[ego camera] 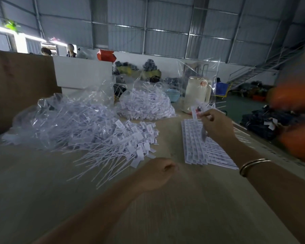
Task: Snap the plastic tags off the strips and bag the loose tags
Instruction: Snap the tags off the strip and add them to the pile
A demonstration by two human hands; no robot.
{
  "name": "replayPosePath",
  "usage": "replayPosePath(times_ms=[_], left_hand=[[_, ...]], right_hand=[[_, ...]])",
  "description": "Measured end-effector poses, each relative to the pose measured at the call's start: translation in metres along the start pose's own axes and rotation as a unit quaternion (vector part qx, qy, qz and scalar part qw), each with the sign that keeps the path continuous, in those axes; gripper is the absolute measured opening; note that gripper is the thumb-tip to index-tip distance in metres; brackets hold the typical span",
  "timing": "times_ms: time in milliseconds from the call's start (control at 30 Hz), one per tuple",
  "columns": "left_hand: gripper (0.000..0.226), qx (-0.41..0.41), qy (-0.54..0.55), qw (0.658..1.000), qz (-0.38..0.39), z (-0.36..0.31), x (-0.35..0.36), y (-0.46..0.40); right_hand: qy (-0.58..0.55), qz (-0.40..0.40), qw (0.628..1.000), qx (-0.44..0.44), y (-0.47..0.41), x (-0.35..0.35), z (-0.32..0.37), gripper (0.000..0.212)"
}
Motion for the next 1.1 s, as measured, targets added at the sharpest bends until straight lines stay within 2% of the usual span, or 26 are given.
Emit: replayPosePath(times_ms=[200, 300, 367, 433, 500, 567, 633, 767, 833, 900, 1000, 1100], left_hand=[[0.025, -0.054, 0.212, 0.975, -0.029, -0.006, -0.002, -0.005], [0.024, -0.085, 0.290, 0.953, -0.037, -0.013, -0.003, -0.009], [0.024, -0.093, 0.285, 0.953, -0.052, -0.012, -0.005, -0.007], [0.018, -0.085, 0.236, 0.965, -0.073, -0.004, -0.010, -0.003], [0.019, -0.068, 0.213, 0.970, -0.094, 0.006, -0.016, 0.002], [0.025, -0.056, 0.239, 0.963, -0.109, 0.017, -0.023, 0.009], [0.028, -0.044, 0.264, 0.956, -0.121, 0.028, -0.032, 0.014], [0.024, -0.046, 0.296, 0.943, -0.145, 0.051, -0.049, 0.020], [0.025, -0.050, 0.336, 0.925, -0.168, 0.061, -0.055, 0.024], [0.026, -0.052, 0.344, 0.917, -0.196, 0.066, -0.060, 0.029], [0.025, -0.065, 0.308, 0.923, -0.221, 0.068, -0.059, 0.032], [0.028, -0.076, 0.299, 0.929, -0.206, 0.068, -0.050, 0.035]], right_hand=[[0.163, 0.110, 0.980, -0.042, 0.032, 0.039, 0.023, 0.021], [0.187, 0.171, 0.966, -0.054, 0.050, 0.065, 0.027, 0.021], [0.166, 0.221, 0.960, -0.046, 0.054, 0.076, 0.024, 0.023], [0.149, 0.249, 0.955, -0.069, 0.052, 0.072, 0.025, 0.021], [0.187, 0.241, 0.936, -0.177, 0.050, 0.064, 0.031, 0.024], [0.239, 0.237, 0.896, -0.289, 0.053, 0.058, 0.040, 0.028], [0.241, 0.230, 0.877, -0.346, 0.057, 0.055, 0.050, 0.028], [0.245, 0.222, 0.845, -0.421, 0.066, 0.060, 0.073, 0.018], [0.253, 0.230, 0.832, -0.437, 0.071, 0.064, 0.085, 0.022], [0.267, 0.203, 0.819, -0.466, 0.071, 0.064, 0.095, 0.031], [0.323, 0.135, 0.778, -0.521, 0.070, 0.064, 0.109, 0.044], [0.358, 0.137, 0.743, -0.549, 0.068, 0.068, 0.119, 0.043]])
Point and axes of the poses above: each hand's wrist, its own y-axis away from the middle knuckle, its own x-axis out of the palm, z = x × y, the point moved 4 cm from there along -y, towards the middle knuckle, and after that the axes turned 14 degrees about -y, right-handed, at the moved point
